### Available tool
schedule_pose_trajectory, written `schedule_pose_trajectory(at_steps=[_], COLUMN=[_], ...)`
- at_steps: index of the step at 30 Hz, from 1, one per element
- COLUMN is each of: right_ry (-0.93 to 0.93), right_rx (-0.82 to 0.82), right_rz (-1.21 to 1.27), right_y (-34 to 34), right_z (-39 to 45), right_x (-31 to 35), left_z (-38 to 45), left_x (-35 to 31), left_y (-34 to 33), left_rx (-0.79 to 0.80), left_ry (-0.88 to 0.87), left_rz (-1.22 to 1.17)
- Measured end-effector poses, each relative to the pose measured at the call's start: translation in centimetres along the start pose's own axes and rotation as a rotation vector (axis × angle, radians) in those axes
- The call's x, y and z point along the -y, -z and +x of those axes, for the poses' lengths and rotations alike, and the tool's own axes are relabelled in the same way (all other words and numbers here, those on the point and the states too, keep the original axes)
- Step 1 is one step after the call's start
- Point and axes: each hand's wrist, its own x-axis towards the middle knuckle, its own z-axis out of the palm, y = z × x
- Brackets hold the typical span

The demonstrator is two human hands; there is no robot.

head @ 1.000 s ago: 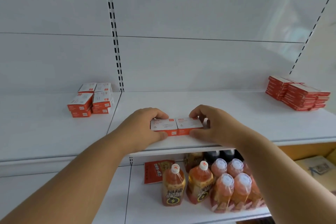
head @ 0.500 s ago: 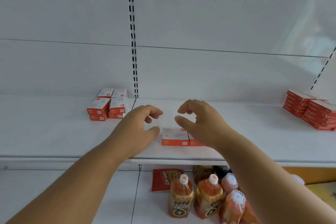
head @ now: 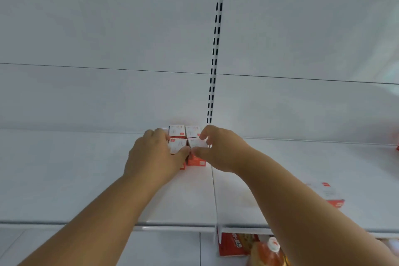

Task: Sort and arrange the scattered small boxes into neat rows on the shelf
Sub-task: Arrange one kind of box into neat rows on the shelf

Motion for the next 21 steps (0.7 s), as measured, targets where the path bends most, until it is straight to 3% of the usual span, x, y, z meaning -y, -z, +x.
schedule_pose_trajectory(at_steps=[3, 10, 16, 21], right_ry=[-0.084, -0.17, -0.042, 0.034], right_rx=[0.029, -0.021, -0.143, -0.183], right_rz=[-0.021, 0.119, 0.07, 0.067], right_y=[-0.8, -0.6, 2.0, 6.0], right_z=[0.7, 0.3, -2.5, -5.8], right_x=[0.6, -0.2, -2.4, -6.5], left_z=[0.3, -0.2, -0.6, -1.3], left_x=[0.7, 1.6, 0.5, -3.4], left_y=[-0.2, 0.3, 0.8, 0.5], left_rx=[0.128, 0.079, -0.015, 0.035], left_ry=[0.021, -0.043, -0.204, -0.282], left_rz=[0.028, -0.164, -0.285, -0.359])
